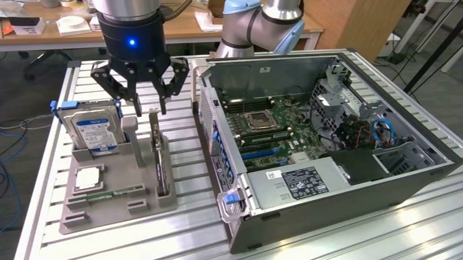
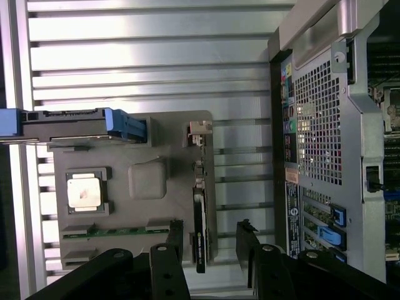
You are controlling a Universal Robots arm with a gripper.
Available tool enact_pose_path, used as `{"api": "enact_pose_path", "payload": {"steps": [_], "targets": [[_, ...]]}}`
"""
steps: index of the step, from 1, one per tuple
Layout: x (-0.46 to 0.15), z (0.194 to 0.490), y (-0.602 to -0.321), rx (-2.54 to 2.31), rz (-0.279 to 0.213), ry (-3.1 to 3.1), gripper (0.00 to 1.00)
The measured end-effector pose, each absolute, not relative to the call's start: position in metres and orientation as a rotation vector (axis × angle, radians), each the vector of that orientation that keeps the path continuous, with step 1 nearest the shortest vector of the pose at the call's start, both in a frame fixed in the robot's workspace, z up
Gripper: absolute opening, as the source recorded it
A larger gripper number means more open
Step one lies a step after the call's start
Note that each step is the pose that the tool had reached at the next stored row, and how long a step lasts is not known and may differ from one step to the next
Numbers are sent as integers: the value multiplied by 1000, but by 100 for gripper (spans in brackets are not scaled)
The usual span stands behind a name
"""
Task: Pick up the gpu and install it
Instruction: 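Pick up the gpu and move the gpu toward the slot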
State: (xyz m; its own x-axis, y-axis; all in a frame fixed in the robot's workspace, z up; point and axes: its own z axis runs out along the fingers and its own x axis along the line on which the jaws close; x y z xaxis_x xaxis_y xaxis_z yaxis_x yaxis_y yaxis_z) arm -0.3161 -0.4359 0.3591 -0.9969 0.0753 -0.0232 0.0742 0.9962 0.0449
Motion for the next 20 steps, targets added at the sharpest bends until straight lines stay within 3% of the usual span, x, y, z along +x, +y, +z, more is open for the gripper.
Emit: {"api": "enact_pose_path", "payload": {"steps": [20], "targets": [[-316,355,-436,117,69,3114,47]]}}
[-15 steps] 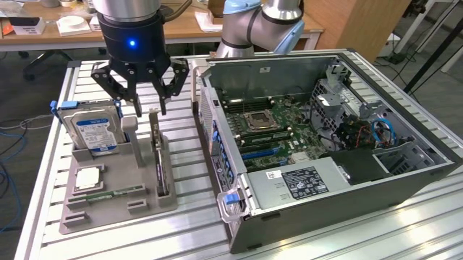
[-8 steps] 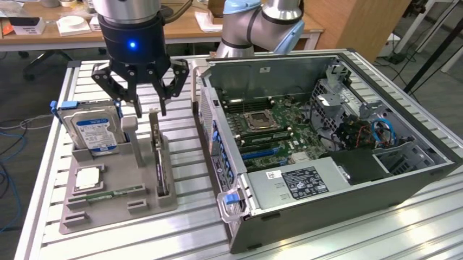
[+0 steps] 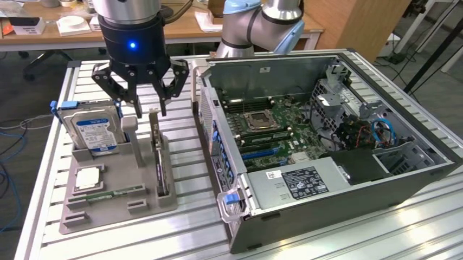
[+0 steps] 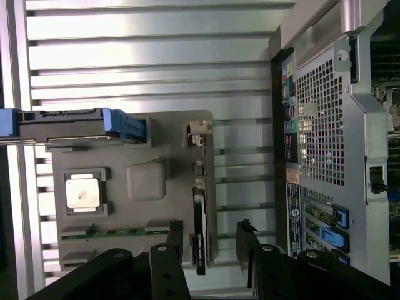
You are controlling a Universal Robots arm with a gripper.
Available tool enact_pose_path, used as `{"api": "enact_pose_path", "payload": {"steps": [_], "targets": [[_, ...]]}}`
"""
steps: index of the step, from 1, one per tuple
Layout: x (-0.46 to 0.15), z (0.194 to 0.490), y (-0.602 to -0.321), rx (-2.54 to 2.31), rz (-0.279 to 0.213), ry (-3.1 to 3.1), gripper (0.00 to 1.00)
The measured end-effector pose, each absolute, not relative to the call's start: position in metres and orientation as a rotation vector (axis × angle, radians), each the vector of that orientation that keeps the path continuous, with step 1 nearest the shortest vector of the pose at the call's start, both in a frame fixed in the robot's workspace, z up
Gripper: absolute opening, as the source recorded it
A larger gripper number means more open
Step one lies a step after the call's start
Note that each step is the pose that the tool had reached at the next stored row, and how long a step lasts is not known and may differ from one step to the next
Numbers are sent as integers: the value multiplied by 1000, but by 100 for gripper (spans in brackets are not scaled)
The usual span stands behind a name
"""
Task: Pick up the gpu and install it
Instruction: 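Pick up the gpu and move the gpu toward the slot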
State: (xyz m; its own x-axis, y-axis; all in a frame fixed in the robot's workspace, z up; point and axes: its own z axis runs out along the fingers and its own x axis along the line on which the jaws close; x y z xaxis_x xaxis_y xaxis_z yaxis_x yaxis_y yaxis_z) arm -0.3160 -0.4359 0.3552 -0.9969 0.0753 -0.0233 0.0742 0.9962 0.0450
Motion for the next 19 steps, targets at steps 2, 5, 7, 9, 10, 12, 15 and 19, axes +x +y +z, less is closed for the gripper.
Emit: {"api": "enact_pose_path", "payload": {"steps": [2,5,7,9,10,12,15,19], "targets": [[-316,355,-436,117,69,3113,47],[-316,353,-436,117,69,3114,47],[-316,352,-436,117,69,3114,47],[-316,351,-436,117,69,3114,47],[-316,351,-436,117,69,3114,47],[-316,350,-436,117,69,3114,47],[-316,348,-436,117,69,3114,47],[-316,346,-436,117,69,3114,47]]}}
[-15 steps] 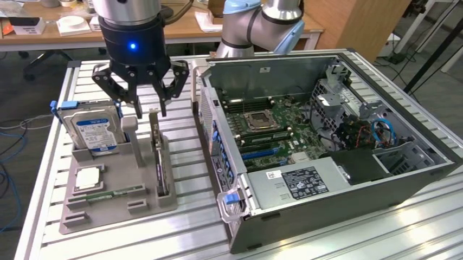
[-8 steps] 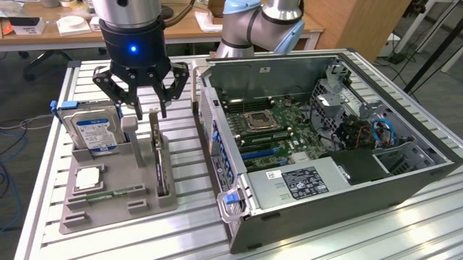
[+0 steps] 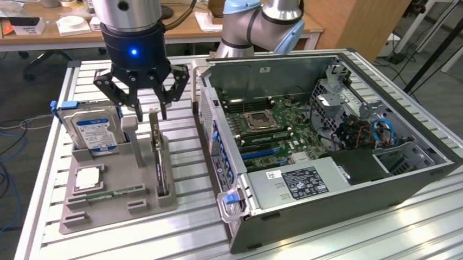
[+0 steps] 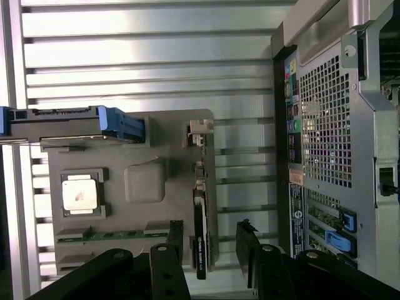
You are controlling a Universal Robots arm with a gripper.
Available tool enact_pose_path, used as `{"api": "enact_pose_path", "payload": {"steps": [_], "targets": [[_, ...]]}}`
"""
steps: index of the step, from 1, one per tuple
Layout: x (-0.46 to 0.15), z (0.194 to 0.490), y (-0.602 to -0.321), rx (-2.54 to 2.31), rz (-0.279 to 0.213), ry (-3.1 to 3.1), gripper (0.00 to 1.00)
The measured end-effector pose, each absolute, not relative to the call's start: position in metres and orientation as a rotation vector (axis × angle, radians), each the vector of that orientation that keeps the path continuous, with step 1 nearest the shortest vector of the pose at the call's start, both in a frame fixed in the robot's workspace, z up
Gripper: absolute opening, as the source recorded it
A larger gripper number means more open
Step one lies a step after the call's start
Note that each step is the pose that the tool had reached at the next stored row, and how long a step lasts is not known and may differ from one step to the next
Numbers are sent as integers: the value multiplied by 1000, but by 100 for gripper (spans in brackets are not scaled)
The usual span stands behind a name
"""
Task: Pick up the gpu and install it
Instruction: 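Pick up the gpu and move the gpu toward the slot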
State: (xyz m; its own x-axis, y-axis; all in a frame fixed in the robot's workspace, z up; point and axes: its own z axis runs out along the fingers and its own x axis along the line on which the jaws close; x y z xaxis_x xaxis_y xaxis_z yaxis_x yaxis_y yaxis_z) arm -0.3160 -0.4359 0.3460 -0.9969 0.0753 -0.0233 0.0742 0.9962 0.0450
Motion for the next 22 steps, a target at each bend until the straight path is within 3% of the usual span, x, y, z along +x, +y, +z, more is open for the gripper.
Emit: {"api": "enact_pose_path", "payload": {"steps": [22], "targets": [[-316,336,-436,116,69,3114,47]]}}
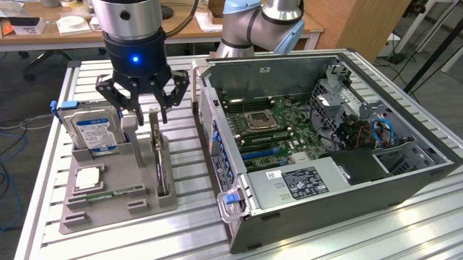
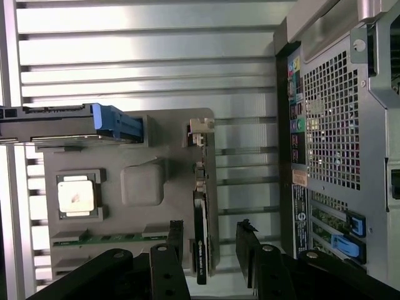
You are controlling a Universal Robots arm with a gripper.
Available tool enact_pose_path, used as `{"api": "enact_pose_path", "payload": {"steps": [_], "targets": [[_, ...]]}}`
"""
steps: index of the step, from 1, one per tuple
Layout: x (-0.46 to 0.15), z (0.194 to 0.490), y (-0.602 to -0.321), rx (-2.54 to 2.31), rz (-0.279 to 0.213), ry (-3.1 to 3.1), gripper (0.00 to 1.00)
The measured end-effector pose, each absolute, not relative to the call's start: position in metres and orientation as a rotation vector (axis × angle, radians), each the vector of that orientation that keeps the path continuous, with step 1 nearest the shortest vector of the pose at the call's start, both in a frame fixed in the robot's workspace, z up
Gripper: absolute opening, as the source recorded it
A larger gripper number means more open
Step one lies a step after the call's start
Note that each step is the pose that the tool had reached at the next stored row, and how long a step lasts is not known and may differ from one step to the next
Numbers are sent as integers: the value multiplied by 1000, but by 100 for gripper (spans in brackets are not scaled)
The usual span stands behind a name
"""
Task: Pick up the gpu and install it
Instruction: 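Pick up the gpu and move the gpu toward the slot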
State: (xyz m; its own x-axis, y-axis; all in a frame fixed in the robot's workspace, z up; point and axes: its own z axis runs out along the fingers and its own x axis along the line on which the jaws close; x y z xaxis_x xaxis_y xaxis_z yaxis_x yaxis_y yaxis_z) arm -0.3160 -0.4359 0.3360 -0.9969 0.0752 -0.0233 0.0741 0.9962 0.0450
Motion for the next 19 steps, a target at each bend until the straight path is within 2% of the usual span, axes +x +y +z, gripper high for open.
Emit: {"api": "enact_pose_path", "payload": {"steps": [19], "targets": [[-316,326,-436,117,69,3114,47]]}}
